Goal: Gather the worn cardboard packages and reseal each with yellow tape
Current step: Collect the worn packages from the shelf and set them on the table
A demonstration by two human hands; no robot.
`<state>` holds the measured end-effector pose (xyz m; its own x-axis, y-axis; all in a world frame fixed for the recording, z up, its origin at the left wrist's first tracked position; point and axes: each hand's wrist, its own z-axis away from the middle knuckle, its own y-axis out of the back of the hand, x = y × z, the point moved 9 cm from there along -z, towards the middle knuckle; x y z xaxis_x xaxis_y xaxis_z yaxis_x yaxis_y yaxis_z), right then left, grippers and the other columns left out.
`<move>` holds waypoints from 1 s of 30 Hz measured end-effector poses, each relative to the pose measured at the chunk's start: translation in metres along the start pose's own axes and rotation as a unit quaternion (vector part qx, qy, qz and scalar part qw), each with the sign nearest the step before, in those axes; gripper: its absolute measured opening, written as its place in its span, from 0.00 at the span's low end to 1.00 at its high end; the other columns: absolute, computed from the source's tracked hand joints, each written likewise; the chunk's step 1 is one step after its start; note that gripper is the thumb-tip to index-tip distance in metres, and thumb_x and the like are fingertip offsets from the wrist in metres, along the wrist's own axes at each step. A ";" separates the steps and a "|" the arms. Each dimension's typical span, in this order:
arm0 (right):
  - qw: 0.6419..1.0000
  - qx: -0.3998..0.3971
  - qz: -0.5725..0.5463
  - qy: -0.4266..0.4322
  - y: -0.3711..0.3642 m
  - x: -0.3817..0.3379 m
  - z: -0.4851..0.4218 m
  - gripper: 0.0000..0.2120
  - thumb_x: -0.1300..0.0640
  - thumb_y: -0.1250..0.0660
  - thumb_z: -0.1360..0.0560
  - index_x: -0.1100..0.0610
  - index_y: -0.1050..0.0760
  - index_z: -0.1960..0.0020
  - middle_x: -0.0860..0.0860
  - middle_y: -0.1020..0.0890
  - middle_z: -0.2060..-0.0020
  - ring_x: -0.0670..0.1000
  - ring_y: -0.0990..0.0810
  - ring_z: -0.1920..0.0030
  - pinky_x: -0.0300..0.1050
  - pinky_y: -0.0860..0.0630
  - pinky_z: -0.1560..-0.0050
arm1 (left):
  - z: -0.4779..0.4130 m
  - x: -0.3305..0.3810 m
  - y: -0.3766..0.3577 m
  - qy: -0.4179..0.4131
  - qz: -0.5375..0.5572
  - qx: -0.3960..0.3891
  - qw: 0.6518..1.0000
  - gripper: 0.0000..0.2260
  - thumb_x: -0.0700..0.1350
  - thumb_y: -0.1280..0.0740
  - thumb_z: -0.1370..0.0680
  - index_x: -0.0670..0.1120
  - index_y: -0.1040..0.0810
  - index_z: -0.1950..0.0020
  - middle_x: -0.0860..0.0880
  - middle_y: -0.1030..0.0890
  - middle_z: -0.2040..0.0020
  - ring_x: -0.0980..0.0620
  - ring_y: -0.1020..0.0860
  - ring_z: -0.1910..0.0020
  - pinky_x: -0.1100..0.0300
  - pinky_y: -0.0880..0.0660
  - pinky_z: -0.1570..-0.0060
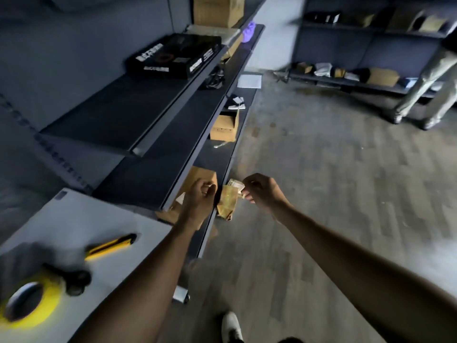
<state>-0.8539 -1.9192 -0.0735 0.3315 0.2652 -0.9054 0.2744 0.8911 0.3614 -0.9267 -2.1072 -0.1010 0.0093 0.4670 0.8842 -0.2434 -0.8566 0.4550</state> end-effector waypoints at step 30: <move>0.992 -0.078 0.022 -0.099 0.093 0.162 -0.442 0.06 0.56 0.35 0.21 0.57 0.21 0.52 0.55 0.16 0.58 0.55 0.18 0.58 0.48 0.25 0.60 | -0.331 -0.030 -0.245 0.190 -0.145 -0.057 0.969 0.15 0.46 0.35 0.18 0.41 0.27 0.34 0.45 0.22 0.38 0.55 0.26 0.48 0.63 0.32 0.53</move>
<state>-1.1737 -1.6308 -0.2855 0.5143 0.2411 -0.8230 0.1184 0.9305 0.3466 -1.1880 -1.8388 -0.2741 -0.2592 0.7504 0.6081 -0.3895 -0.6573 0.6451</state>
